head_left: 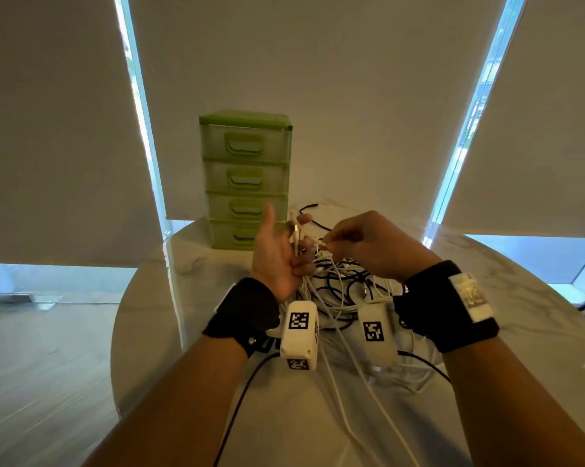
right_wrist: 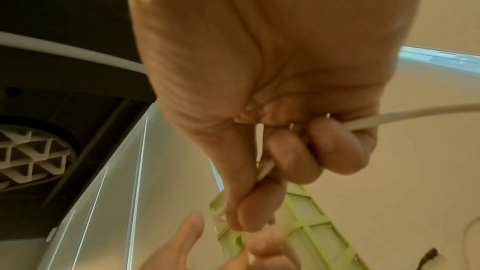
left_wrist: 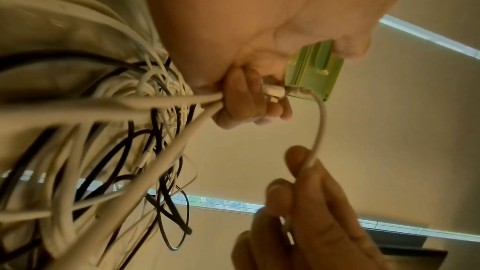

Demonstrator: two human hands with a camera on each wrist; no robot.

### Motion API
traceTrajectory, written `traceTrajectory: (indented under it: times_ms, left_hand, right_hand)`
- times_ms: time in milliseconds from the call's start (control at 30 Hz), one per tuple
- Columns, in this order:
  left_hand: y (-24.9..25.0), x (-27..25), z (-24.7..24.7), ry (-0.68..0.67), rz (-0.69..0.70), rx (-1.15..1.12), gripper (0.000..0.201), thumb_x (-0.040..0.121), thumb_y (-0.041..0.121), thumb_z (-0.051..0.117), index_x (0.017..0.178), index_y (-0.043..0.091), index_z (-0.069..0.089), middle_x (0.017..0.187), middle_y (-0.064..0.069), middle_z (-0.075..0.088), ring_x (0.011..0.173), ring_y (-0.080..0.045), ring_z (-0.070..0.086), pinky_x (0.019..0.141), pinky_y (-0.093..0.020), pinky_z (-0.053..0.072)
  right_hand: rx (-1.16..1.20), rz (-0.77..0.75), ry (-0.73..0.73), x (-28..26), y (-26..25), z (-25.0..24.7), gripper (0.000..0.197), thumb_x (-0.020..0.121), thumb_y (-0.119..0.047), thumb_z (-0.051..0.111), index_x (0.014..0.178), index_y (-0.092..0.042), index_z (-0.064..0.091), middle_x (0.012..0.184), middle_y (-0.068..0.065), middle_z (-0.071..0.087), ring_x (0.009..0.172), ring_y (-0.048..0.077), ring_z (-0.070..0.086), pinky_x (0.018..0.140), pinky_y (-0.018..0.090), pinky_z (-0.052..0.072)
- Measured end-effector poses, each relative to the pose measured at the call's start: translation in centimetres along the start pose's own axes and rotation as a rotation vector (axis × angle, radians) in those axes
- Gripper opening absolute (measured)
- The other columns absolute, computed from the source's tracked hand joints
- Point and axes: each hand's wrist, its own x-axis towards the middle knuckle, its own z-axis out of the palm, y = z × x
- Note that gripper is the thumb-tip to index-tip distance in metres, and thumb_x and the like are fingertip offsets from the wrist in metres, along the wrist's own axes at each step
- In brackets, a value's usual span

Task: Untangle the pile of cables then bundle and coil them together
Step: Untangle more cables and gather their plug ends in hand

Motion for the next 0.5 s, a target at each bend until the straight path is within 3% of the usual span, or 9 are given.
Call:
traceTrajectory:
  times_ms: [67, 133, 233, 333, 400, 500]
  left_hand:
    - [0.1, -0.1, 0.3, 0.037, 0.041, 0.039, 0.041, 0.092, 0.055, 0.042, 0.102, 0.018, 0.054, 0.063, 0.000, 0.041, 0.046, -0.009, 0.026, 0.048, -0.023, 0.013]
    - [0.0, -0.1, 0.7, 0.090, 0.065, 0.097, 0.014, 0.099, 0.032, 0.043, 0.099, 0.021, 0.051, 0.060, 0.003, 0.044, 0.045, -0.008, 0.029, 0.047, -0.022, 0.015]
    - [0.3, 0.1, 0.7, 0.121, 0.107, 0.041, 0.020, 0.103, 0.020, 0.037, 0.094, 0.023, 0.054, 0.057, 0.004, 0.041, 0.044, -0.007, 0.029, 0.043, -0.019, 0.024]
    - [0.7, -0.1, 0.6, 0.086, 0.134, 0.005, 0.022, 0.103, 0.022, 0.036, 0.093, 0.022, 0.055, 0.054, 0.005, 0.033, 0.047, -0.008, 0.031, 0.042, -0.019, 0.027]
    - [0.7, -0.3, 0.7, 0.044, 0.108, 0.014, 0.021, 0.104, 0.027, 0.034, 0.094, 0.021, 0.052, 0.052, 0.006, 0.030, 0.046, -0.007, 0.029, 0.042, -0.018, 0.028]
    - [0.5, -0.7, 1.2, -0.019, 0.019, 0.070, 0.035, 0.098, 0.051, 0.032, 0.098, 0.020, 0.049, 0.049, 0.008, 0.027, 0.039, -0.005, 0.025, 0.039, -0.017, 0.033]
  right_hand:
    - [-0.049, 0.018, -0.094, -0.1, -0.1, 0.5, 0.018, 0.089, -0.016, 0.063, 0.082, -0.030, 0.073, 0.075, -0.008, 0.070, 0.074, 0.008, 0.063, 0.075, 0.027, 0.051]
    - [-0.062, 0.046, -0.186, -0.3, -0.2, 0.7, 0.019, 0.088, -0.018, 0.065, 0.079, -0.032, 0.072, 0.065, -0.014, 0.067, 0.061, -0.005, 0.057, 0.065, 0.019, 0.042]
    - [-0.074, 0.080, -0.247, -0.3, 0.1, 0.7, 0.013, 0.089, -0.023, 0.065, 0.080, -0.028, 0.073, 0.059, -0.017, 0.063, 0.050, -0.010, 0.052, 0.061, 0.016, 0.037]
    - [-0.090, 0.093, -0.276, -0.4, 0.4, 0.4, 0.014, 0.091, -0.028, 0.063, 0.084, -0.024, 0.074, 0.063, -0.011, 0.065, 0.048, -0.006, 0.050, 0.057, 0.017, 0.041]
    - [-0.080, 0.075, -0.252, -0.3, 0.6, 0.2, 0.014, 0.092, -0.031, 0.061, 0.090, -0.025, 0.073, 0.071, -0.008, 0.067, 0.057, -0.003, 0.056, 0.062, 0.019, 0.047]
    - [0.019, -0.004, 0.001, 0.1, 0.7, 0.2, 0.021, 0.093, -0.031, 0.059, 0.113, -0.027, 0.066, 0.089, -0.009, 0.067, 0.081, 0.004, 0.063, 0.077, 0.024, 0.050]
